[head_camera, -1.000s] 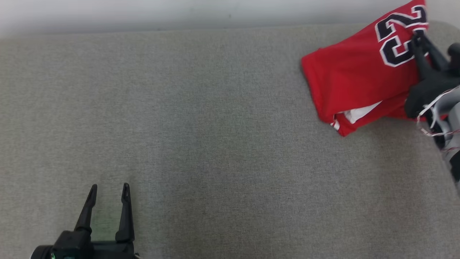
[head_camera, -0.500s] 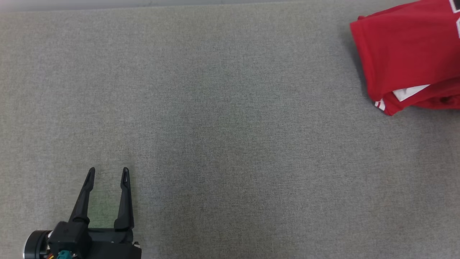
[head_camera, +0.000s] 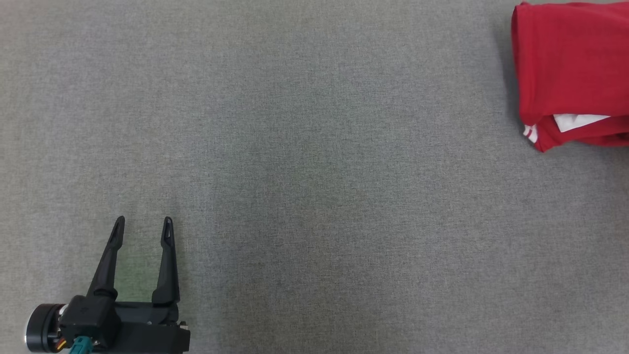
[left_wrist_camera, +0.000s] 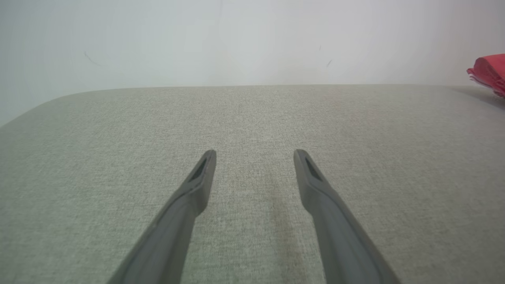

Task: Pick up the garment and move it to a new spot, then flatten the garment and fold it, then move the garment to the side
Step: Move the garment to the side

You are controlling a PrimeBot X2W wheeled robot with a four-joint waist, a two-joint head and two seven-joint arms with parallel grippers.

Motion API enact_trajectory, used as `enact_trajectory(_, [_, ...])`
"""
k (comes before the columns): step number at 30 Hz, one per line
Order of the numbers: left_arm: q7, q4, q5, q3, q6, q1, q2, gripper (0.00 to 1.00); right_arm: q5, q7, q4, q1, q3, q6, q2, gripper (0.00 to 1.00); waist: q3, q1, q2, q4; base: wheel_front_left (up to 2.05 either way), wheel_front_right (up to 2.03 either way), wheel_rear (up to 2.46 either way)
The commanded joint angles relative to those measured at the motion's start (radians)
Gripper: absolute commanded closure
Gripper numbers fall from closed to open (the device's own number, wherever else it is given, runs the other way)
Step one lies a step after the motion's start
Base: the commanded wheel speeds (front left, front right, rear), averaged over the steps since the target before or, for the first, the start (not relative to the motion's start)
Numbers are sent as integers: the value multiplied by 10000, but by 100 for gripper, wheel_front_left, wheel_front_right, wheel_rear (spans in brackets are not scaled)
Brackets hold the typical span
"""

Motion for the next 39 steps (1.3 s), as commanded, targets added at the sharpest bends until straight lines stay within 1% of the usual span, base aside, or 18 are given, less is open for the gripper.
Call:
enact_trajectory(1, [-22, -50, 103, -9, -14, -141, 41, 0, -115, 16, 35, 120, -33, -23, -125, 0, 6, -1, -2, 26, 0, 0, 0])
enact_trajectory(8, [-22, 136, 7, 116, -14, 9, 28, 0, -790, -221, 86, -116, -355, -23, -111, 0, -306, -1, -2, -1, 0, 0, 0])
enact_trajectory(12, [-22, 269, -38, 193, -14, 279, -39, 0, -718, -365, -247, -186, -846, -23, 246, 0, -795, -1, -2, -24, 0, 0, 0])
enact_trajectory(15, [-22, 324, -92, 251, -14, 480, -98, 0, -669, -360, -1480, 411, -1569, -23, 424, 0, -1241, -1, -2, -75, 0, 0, 0])
enact_trajectory(18, [-22, 400, -131, 286, -15, 708, -149, 0, -861, -345, -3182, 1428, -2613, -23, 697, 0, -1657, -1, -2, -84, 0, 0, 0])
enact_trajectory(20, [-22, 466, -150, 303, -15, 861, -166, 0, -1042, -346, -4360, 2325, -3457, -23, 1090, 0, -1925, -1, -2, -77, 0, 0, 0])
enact_trajectory(23, [-22, 516, -184, 290, -15, 1041, -195, 0, -1486, -348, -5886, 3821, -4411, -23, 1717, 0, -2239, -1, -2, -39, 0, 0, 0])
enact_trajectory(26, [-22, 611, -206, 229, -13, 1153, -210, 0, -1812, -348, -7133, 5168, -5071, -23, 2459, 0, -2512, -1, -2, 42, 0, 0, 0])
enact_trajectory(28, [-22, 654, -217, 174, -13, 1243, -218, 0, -1996, -349, -7803, 5991, -5260, -23, 2956, 0, -2675, -1, -2, 113, 0, 0, 0])
enact_trajectory(29, [-22, 741, -230, 146, -3, 1344, -217, 0, -2092, -349, -8356, 6773, -5359, -23, 3409, 0, -2822, -1, -2, 195, 0, 0, 0])
enact_trajectory(30, [-22, 741, -230, 146, -3, 1344, -217, 0, -2092, -349, -8356, 6773, -5359, -23, 3409, 0, -2822, -1, -2, 195, 0, 0, 0])
enact_trajectory(33, [-22, 847, -226, 101, -3, 1351, -222, 0, -2182, -351, -9008, 7781, -5335, -23, 4063, 0, -3035, -1, -2, 314, 0, 0, 0])
enact_trajectory(39, [-22, 978, -166, 7, 13, 1598, -225, 0, -2342, -350, -9829, 9433, -5166, -23, 5067, 0, -3483, -1, -2, 510, 0, 0, 0])
